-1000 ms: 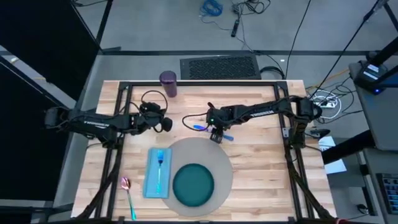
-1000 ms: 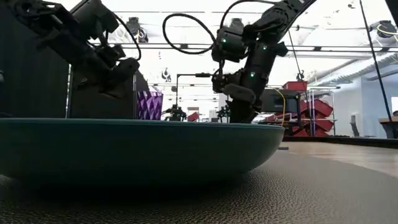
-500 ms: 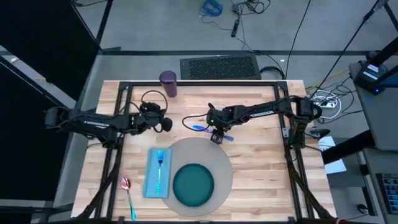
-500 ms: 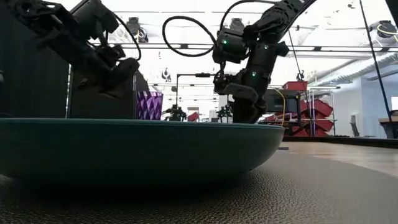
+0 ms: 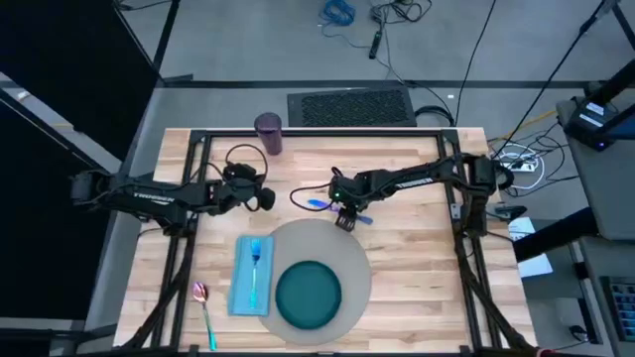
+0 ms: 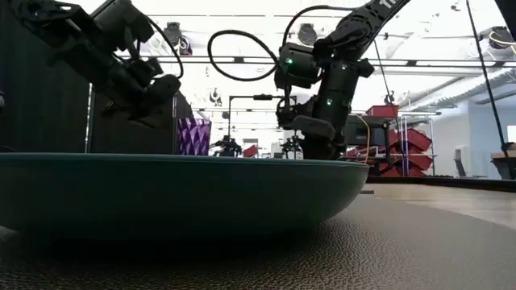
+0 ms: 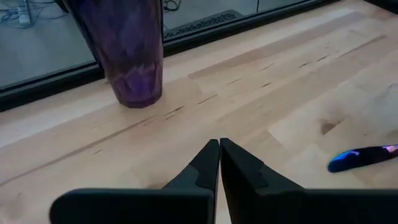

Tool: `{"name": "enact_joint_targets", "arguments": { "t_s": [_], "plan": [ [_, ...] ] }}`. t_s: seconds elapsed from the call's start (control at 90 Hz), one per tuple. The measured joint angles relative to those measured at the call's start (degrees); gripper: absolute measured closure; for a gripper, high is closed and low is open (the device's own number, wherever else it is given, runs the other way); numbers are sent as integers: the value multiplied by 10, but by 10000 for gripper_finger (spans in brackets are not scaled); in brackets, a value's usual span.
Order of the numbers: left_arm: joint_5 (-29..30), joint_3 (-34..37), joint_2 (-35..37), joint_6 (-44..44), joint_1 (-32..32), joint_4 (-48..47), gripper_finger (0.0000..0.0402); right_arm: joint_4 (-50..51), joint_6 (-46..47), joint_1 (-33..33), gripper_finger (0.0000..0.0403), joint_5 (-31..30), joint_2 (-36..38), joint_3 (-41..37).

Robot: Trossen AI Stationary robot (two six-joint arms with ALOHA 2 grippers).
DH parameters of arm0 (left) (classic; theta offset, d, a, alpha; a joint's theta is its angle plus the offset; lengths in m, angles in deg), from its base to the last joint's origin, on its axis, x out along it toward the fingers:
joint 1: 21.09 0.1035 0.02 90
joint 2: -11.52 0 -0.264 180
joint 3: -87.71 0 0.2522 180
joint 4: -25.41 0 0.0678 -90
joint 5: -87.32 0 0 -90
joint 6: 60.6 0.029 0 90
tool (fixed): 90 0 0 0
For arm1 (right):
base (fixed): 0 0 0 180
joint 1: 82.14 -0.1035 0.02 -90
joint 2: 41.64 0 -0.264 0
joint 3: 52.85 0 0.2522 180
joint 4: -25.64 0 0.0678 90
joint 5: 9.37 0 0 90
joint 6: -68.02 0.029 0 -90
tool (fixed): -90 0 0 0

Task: Set table place
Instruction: Move the blue table knife to the right of gray placemat

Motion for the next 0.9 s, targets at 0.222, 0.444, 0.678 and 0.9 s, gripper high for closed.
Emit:
{"name": "enact_joint_targets", "arguments": {
  "t_s": [0.222,0.444,0.678,0.9],
  "plan": [
    [0,0,0,0,0,0,402,0,4,-3,239,-2,-11,1],
    [0,0,0,0,0,0,402,-1,5,-10,239,-10,-16,2],
    [0,0,0,0,0,0,402,-1,4,-10,268,-9,-16,1],
    [0,0,0,0,0,0,402,-1,2,-10,330,-7,-17,1]
  ]
}}
